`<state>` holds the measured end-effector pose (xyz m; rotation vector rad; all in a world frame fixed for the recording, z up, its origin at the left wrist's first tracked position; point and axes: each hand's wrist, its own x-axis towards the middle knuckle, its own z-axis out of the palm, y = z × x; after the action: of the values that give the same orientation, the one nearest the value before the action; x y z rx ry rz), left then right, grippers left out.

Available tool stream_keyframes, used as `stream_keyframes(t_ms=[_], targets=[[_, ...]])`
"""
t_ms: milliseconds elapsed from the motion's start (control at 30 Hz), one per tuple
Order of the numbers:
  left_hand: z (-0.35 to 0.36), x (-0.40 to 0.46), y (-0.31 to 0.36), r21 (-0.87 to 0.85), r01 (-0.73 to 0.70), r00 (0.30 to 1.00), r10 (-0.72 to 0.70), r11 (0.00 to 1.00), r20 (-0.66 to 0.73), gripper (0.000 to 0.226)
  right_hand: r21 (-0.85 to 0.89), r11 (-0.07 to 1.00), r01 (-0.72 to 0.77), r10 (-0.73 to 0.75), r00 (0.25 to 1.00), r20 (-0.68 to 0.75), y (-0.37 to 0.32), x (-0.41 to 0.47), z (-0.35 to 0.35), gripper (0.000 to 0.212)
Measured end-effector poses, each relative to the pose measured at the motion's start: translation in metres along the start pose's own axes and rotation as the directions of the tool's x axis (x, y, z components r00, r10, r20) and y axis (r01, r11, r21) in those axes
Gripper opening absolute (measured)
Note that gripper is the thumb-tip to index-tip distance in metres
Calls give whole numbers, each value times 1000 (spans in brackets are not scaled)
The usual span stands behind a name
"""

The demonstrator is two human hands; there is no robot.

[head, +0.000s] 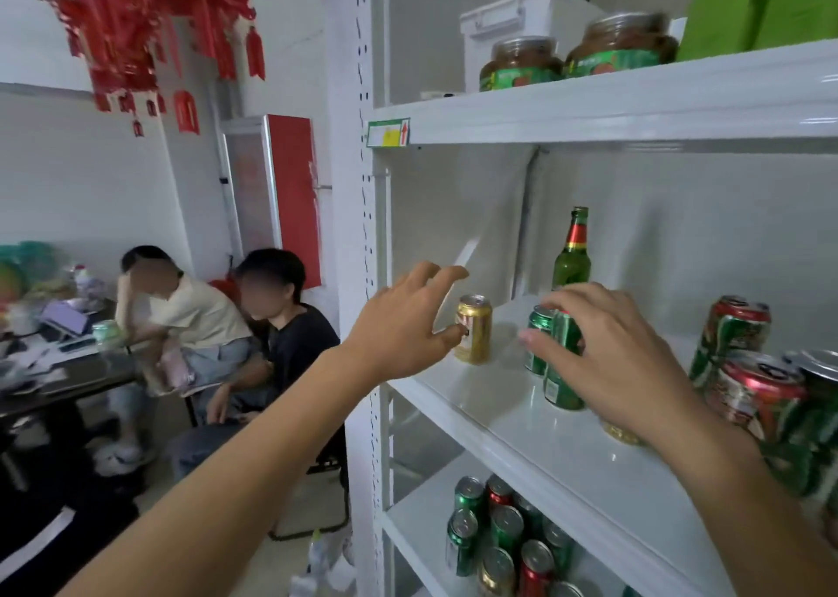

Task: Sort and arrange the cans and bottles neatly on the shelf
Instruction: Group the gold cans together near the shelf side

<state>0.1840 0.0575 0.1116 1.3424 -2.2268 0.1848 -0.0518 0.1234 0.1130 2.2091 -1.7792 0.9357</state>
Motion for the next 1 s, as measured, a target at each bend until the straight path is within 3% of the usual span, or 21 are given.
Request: stream_keyframes(t_ms=[233, 433, 767, 1000], targets=[[6, 5, -71, -121, -43, 998, 48, 992, 34, 63, 13, 993, -118, 118, 991, -65, -20, 21, 34, 54], [32, 37, -105, -230, -109, 988, 130, 967, 81, 65, -47, 990, -136, 135, 990, -28, -44, 54, 81, 50], [94, 119, -123, -391, -196, 958, 262, 899, 121, 65, -81, 969, -234, 224, 968, -115, -2, 90, 120, 47], [127, 166, -114, -519, -264, 920, 374, 813, 118, 63, -25, 975, -221, 201, 925, -324, 9, 86, 115, 23]])
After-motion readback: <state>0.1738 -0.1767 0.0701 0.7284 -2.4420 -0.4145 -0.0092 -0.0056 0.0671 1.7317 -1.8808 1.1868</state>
